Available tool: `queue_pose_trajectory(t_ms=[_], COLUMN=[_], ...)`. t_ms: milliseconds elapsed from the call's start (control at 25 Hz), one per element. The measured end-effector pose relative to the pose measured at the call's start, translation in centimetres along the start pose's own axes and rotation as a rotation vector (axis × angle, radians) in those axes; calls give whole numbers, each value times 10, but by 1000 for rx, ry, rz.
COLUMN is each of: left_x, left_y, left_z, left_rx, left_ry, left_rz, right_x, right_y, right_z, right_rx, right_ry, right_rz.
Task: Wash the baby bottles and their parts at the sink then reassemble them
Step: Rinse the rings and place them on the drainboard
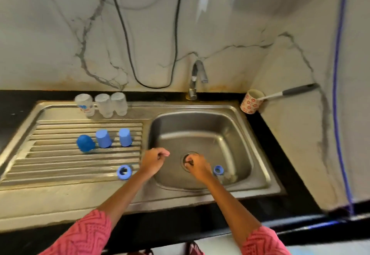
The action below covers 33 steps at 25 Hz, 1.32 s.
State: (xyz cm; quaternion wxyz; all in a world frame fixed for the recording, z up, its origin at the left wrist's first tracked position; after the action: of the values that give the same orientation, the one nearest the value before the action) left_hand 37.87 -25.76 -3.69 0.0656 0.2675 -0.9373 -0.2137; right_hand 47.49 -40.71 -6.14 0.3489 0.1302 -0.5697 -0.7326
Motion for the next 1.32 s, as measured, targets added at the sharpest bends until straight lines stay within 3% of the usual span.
queue_pose_trajectory(t_ms=[200,440,560,680,760,920,1000,1160,1320], left_x=[-21,-49,-58,-68,-83,-163,-209,-277,-306], left_y=[-72,-98,-106,-107,-105,-84,-76,-92,-91], left_z=[-3,12,16,20,16,-36,-63,-87,-29], left_rx=[-62,-92,-85,-88,-113,-204,-181,-35,163], left_ry=[84,227,281,342,373,285,254,260,328], left_rz=[199,172,120,77,48,-52,-107,-132,-221], right_x=[1,-34,-45,-61,-77,-115,-129,-154,-163], right_y=[-16,-55,-72,-65,-49,-4,9,29,30], right_z=[-99,-151,-155,-147,-150,-147,-128,-98,-90], right_rx=[233,413,524,458,212,-847,-1259,-1477,-1509], right_ry=[-201,-113,-44,-6,-102,-397,-456,-373,-391], right_rz=[240,457,483,394,292,136,190,222,222])
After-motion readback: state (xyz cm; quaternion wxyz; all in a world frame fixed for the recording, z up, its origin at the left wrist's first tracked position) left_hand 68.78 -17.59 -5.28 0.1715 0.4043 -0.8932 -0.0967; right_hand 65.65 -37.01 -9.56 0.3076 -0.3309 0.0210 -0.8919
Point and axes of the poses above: each hand's wrist, its own x-axis away from the middle knuckle, its own y-axis out of the back of the hand, z = x × y, the point moved 8 cm from there along -x, towards the middle knuckle, and after that the axes turned 11 degrees about x, right-handed, at the moved point
